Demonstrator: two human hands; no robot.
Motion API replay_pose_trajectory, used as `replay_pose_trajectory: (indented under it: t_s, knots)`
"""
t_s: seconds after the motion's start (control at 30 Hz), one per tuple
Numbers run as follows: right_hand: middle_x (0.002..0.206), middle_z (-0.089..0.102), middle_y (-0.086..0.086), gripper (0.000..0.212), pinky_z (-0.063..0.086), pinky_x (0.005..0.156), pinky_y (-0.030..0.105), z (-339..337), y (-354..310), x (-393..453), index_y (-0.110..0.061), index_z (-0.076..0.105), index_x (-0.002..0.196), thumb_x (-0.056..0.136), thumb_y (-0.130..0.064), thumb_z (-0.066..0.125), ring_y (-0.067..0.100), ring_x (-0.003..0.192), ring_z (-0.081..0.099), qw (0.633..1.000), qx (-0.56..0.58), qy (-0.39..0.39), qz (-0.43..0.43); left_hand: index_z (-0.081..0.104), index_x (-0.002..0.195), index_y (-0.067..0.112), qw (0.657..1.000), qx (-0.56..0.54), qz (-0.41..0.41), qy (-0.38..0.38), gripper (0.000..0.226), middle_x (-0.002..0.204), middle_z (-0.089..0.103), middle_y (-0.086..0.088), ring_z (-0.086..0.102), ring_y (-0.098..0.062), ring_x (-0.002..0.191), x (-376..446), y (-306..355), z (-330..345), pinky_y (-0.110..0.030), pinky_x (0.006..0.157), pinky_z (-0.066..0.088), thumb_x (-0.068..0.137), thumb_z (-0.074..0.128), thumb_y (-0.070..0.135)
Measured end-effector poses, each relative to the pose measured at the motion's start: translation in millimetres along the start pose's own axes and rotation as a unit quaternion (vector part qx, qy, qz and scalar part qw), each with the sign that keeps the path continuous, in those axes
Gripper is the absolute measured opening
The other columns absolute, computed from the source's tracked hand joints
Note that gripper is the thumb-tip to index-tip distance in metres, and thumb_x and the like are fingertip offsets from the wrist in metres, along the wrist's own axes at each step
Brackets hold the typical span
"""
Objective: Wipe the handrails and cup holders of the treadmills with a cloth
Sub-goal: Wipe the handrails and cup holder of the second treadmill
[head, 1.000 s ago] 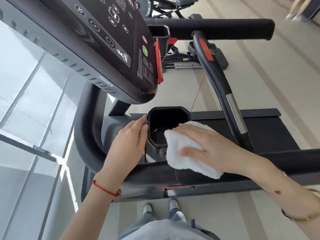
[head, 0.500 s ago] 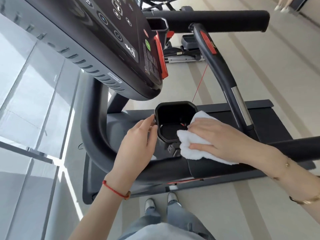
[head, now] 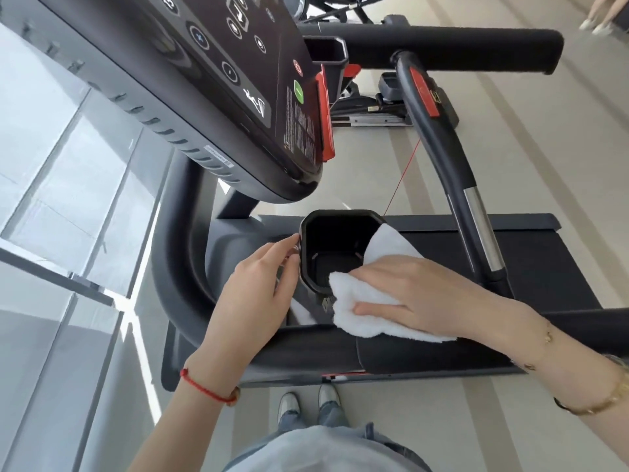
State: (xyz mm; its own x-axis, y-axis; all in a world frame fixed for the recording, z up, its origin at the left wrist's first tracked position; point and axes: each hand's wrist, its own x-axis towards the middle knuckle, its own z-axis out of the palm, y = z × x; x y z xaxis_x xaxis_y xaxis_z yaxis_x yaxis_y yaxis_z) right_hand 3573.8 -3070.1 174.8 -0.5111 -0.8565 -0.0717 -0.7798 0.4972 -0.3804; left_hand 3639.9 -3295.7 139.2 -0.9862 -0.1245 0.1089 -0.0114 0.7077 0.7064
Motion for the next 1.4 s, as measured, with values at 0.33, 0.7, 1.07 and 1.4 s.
replay_pose_trajectory:
  t_s: [0.33, 0.7, 1.07, 1.4]
  knots:
    - [0.124, 0.059, -0.011, 0.039, 0.027, 0.098, 0.005, -16, 34, 53, -0.017, 0.054, 0.129, 0.098, -0.040, 0.050, 0.000, 0.115, 0.050, 0.973, -0.001, 0.229, -0.002, 0.050, 0.141, 0.022, 0.998, 0.035, -0.043, 0.011, 0.053, 0.111, 0.063, 0.008, 0.061, -0.012, 0.100, 2, 19, 6, -0.037, 0.084, 0.052, 0.095, 0.051, 0.046]
    - [0.122, 0.058, -0.007, 0.038, 0.040, 0.083, 0.037, -19, 69, 69, -0.027, 0.044, 0.132, 0.099, -0.045, 0.043, 0.025, 0.110, 0.054, 0.997, 0.004, -0.003, 0.078, 0.051, 0.140, 0.023, 0.997, 0.019, -0.063, 0.038, 0.049, 0.108, 0.064, 0.009, 0.062, -0.013, 0.098, 0, 20, 13, -0.039, 0.085, 0.052, 0.095, 0.056, 0.040]
    - [0.081, 0.052, -0.014, 0.031, 0.035, 0.070, 0.035, -11, 61, 71, -0.028, 0.048, 0.124, 0.097, -0.042, 0.049, 0.024, 0.089, 0.052, 0.987, 0.044, 0.034, 0.154, 0.052, 0.140, 0.026, 0.997, 0.020, -0.057, 0.044, 0.050, 0.112, 0.065, 0.012, 0.060, -0.006, 0.102, 0, 16, 14, -0.031, 0.090, 0.051, 0.093, 0.054, 0.044]
    - [0.112, 0.049, 0.003, 0.054, 0.033, 0.064, 0.027, 13, 37, 41, -0.015, 0.029, 0.142, 0.097, -0.039, 0.049, 0.020, 0.091, 0.047, 0.919, 0.193, 0.106, 0.326, 0.051, 0.141, 0.024, 0.998, 0.032, -0.043, 0.039, 0.056, 0.114, 0.065, 0.010, 0.052, 0.005, 0.076, -1, 14, 16, -0.018, 0.080, 0.042, 0.091, 0.047, 0.049]
